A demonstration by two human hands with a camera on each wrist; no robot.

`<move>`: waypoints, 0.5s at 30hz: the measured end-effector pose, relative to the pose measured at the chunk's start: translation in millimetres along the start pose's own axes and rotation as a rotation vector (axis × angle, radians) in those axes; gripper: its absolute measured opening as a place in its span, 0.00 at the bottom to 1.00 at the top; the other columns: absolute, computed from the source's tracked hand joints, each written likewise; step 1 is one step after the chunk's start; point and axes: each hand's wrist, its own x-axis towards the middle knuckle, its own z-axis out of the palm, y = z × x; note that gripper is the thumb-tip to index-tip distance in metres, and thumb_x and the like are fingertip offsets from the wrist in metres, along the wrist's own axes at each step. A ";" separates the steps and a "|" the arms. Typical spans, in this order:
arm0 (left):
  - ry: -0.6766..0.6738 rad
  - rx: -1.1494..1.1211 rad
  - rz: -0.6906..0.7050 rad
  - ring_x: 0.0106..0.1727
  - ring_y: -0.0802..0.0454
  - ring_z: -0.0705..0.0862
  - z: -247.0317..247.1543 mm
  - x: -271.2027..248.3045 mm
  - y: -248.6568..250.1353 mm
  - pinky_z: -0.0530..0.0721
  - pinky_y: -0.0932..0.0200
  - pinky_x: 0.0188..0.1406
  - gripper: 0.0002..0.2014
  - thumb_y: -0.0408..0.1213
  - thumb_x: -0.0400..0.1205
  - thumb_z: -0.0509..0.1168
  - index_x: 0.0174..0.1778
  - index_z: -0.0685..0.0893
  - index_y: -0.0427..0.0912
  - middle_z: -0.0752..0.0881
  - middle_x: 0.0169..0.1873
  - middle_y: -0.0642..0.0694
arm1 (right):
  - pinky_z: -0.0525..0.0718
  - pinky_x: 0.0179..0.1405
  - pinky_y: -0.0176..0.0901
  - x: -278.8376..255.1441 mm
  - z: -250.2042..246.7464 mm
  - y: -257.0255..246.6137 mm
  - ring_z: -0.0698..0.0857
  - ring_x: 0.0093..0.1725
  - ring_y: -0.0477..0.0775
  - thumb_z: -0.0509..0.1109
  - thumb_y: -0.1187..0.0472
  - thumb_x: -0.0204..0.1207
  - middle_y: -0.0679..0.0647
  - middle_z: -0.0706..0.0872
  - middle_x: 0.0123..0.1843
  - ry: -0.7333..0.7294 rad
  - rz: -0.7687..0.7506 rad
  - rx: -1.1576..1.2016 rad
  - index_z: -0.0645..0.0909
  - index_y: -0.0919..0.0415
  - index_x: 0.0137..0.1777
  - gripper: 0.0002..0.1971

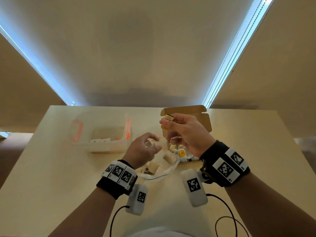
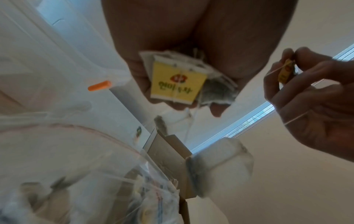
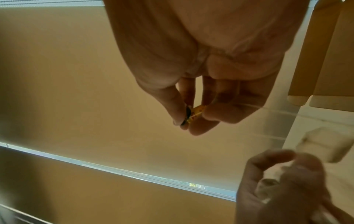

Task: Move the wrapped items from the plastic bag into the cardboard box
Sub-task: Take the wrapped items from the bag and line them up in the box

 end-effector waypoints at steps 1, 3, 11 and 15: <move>0.061 -0.022 0.012 0.20 0.58 0.74 -1.6 -0.8 0.4 0.75 0.63 0.21 0.10 0.37 0.79 0.73 0.52 0.79 0.48 0.80 0.29 0.46 | 0.78 0.30 0.39 -0.2 -0.6 -1.0 0.84 0.33 0.48 0.73 0.58 0.80 0.53 0.88 0.43 -0.007 0.005 -0.004 0.88 0.62 0.55 0.09; 0.109 -0.081 0.065 0.24 0.56 0.77 -4.0 -2.4 5.2 0.79 0.62 0.25 0.12 0.39 0.79 0.74 0.53 0.78 0.51 0.82 0.37 0.42 | 0.78 0.30 0.40 -0.4 -0.5 -2.3 0.83 0.32 0.47 0.73 0.58 0.80 0.52 0.88 0.42 -0.020 0.011 -0.029 0.88 0.63 0.55 0.10; -0.140 -0.306 0.156 0.16 0.57 0.69 -6.5 -11.4 36.9 0.68 0.66 0.15 0.09 0.32 0.85 0.65 0.55 0.84 0.30 0.82 0.30 0.40 | 0.78 0.28 0.38 -1.9 -1.9 -6.8 0.80 0.32 0.48 0.73 0.58 0.80 0.56 0.85 0.38 -0.048 -0.003 -0.177 0.88 0.65 0.53 0.09; -0.192 -0.362 0.092 0.17 0.57 0.67 -13.9 -15.3 36.1 0.65 0.68 0.16 0.10 0.37 0.85 0.64 0.45 0.86 0.35 0.74 0.22 0.45 | 0.80 0.32 0.39 -4.2 -14.8 -6.6 0.82 0.34 0.48 0.72 0.63 0.80 0.52 0.86 0.36 -0.082 0.011 -0.225 0.87 0.62 0.57 0.08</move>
